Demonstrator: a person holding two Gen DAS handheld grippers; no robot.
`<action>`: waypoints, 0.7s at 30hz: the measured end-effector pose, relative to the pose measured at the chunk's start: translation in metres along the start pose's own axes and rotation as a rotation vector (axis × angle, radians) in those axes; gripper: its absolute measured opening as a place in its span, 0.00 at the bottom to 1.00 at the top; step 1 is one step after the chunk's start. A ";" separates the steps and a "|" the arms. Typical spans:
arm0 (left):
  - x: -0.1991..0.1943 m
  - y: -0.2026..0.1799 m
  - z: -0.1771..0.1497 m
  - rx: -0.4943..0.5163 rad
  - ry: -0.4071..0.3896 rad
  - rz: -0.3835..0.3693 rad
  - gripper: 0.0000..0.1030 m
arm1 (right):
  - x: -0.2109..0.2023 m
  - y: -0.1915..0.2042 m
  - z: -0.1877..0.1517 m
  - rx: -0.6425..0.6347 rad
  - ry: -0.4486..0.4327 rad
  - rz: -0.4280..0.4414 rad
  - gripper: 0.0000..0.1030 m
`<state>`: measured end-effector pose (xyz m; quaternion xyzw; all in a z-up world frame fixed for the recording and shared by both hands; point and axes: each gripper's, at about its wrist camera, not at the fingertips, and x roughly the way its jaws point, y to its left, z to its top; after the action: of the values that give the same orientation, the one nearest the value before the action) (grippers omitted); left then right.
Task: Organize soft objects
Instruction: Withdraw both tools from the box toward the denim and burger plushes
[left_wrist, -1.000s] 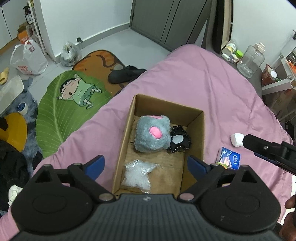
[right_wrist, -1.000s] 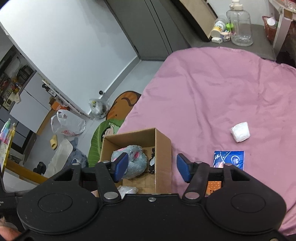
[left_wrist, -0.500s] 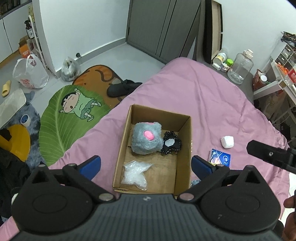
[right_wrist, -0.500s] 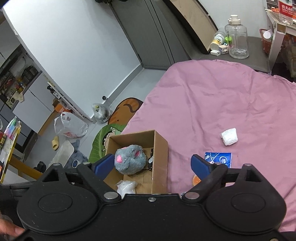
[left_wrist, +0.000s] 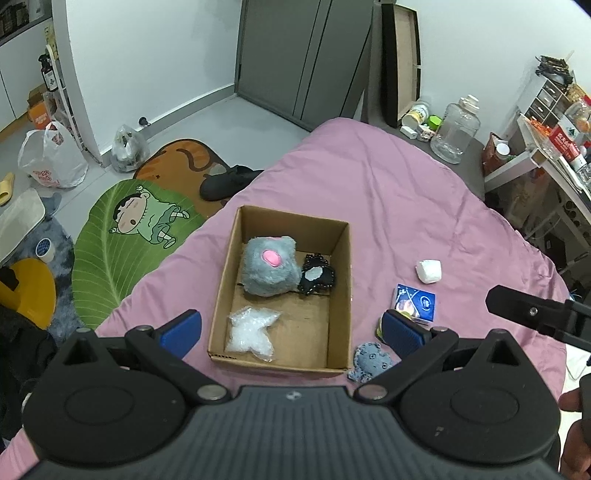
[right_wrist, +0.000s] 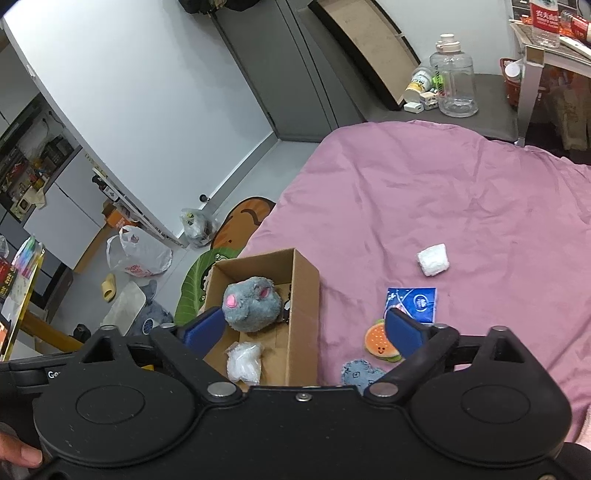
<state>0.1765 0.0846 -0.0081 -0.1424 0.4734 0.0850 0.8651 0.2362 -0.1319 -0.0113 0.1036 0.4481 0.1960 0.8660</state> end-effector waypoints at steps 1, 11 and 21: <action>-0.002 -0.002 -0.001 0.001 -0.005 -0.002 1.00 | -0.003 -0.001 -0.001 -0.003 -0.002 -0.001 0.95; -0.016 -0.016 -0.011 0.006 -0.035 -0.035 1.00 | -0.024 -0.010 -0.014 0.006 -0.003 -0.007 1.00; -0.019 -0.023 -0.033 0.003 -0.033 -0.069 1.00 | -0.039 -0.030 -0.045 0.093 -0.050 -0.034 1.00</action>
<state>0.1463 0.0512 -0.0051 -0.1562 0.4540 0.0568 0.8754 0.1864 -0.1754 -0.0189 0.1411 0.4366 0.1575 0.8745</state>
